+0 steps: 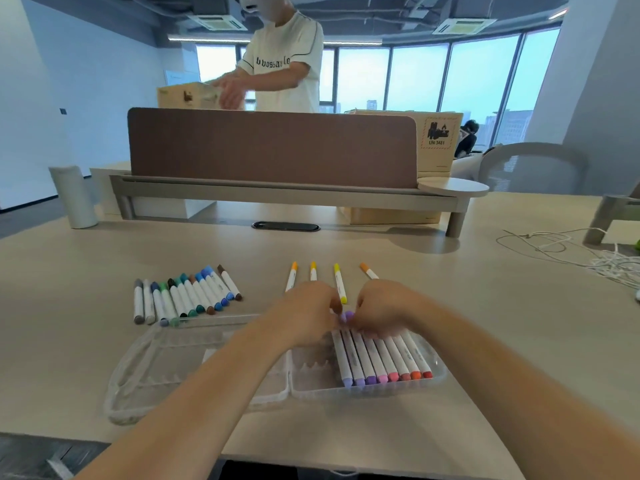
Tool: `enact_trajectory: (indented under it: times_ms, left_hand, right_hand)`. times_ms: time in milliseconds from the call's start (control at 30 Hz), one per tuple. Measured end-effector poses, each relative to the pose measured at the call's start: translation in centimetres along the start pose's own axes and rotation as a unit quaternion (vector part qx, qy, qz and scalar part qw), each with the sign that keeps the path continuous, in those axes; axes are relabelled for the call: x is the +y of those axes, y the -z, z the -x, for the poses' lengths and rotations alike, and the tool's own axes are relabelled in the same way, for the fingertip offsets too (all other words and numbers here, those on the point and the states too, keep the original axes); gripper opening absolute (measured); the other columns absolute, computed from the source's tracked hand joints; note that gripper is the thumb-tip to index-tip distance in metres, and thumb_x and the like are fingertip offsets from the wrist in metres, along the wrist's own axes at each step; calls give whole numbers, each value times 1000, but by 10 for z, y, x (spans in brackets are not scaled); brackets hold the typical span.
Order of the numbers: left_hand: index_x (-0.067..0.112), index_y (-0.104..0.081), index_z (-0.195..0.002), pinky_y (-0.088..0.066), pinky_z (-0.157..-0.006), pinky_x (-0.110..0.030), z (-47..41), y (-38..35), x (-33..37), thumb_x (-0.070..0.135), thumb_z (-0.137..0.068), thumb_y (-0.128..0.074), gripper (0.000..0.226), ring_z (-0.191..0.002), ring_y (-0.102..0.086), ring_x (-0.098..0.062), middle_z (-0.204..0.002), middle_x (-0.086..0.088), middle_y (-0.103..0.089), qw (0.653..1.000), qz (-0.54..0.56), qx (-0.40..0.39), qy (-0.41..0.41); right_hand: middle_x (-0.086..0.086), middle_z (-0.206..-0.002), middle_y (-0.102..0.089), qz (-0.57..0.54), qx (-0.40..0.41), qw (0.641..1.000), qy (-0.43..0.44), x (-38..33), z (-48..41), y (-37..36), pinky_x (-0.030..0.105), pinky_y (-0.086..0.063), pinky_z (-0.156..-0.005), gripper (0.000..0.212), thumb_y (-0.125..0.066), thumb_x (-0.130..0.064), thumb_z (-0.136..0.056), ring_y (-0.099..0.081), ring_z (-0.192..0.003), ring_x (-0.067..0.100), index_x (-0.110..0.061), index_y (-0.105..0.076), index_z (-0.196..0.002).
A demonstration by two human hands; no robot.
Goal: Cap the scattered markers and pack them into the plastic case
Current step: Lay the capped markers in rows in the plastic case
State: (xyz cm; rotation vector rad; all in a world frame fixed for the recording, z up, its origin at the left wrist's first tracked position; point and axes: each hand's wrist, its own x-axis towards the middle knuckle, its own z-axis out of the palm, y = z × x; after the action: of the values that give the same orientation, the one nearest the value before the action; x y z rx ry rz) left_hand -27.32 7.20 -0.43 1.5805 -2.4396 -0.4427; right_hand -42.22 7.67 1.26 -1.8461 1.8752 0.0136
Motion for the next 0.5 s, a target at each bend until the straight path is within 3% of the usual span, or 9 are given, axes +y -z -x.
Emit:
enact_trajectory:
  times_ms: [33, 100, 167, 233, 300, 500]
  left_hand:
    - [18, -71, -115, -43, -87, -29, -7, 0, 3, 31, -95, -59, 26, -109, -59, -23, -117, -5, -66, 1000, 5, 15, -5]
    - [15, -71, -104, -39, -95, -34, -21, 0, 10, 22, -96, -55, 19, -114, -57, -25, -110, -6, -68, 999, 12, 24, -18]
    - [17, -69, -100, -36, -94, -36, -36, -1, 18, 22, -96, -53, 17, -107, -58, -22, -104, -3, -68, 999, 15, 38, -21]
    - [19, -67, -101, -39, -86, -31, -51, -2, 23, 23, -96, -52, 17, -99, -60, -18, -103, 1, -67, 998, 19, 54, -25]
    - [19, -67, -100, -47, -81, -32, -67, -5, 26, 23, -96, -52, 16, -94, -61, -19, -102, 0, -66, 997, 30, 59, -35]
    - [18, -68, -96, -39, -69, -26, -89, -5, 35, 28, -95, -54, 17, -84, -56, -14, -90, 5, -61, 993, 86, 60, -47]
  right_hand:
    - [5, -57, -61, -13, 24, 1000, 3, 3, -3, 4, 22, -40, -48, 33, -61, -27, -92, -49, -46, 15, -8, -63, -65]
    - [13, -90, -70, -15, 84, 996, 0, 11, -14, 10, 28, -45, -59, 23, -64, -22, -91, -55, -65, 20, 0, -72, -94]
    - [14, -96, -63, -37, 144, 989, -16, 23, -29, 16, 33, -49, -69, 36, -69, -23, -88, -60, -79, 25, 4, -65, -112]
    - [7, -83, -61, -33, 182, 982, -38, 35, -43, 22, 37, -53, -67, 28, -72, -29, -86, -66, -80, 27, -4, -62, -91]
    - [4, -78, -61, -7, 190, 980, -63, 44, -55, 28, 32, -50, -60, 26, -70, -34, -88, -63, -71, 21, -13, -56, -81]
    - [2, -77, -59, 19, 221, 971, -88, 54, -84, 34, 29, -48, -60, 19, -67, -25, -89, -56, -65, 16, -16, -54, -79]
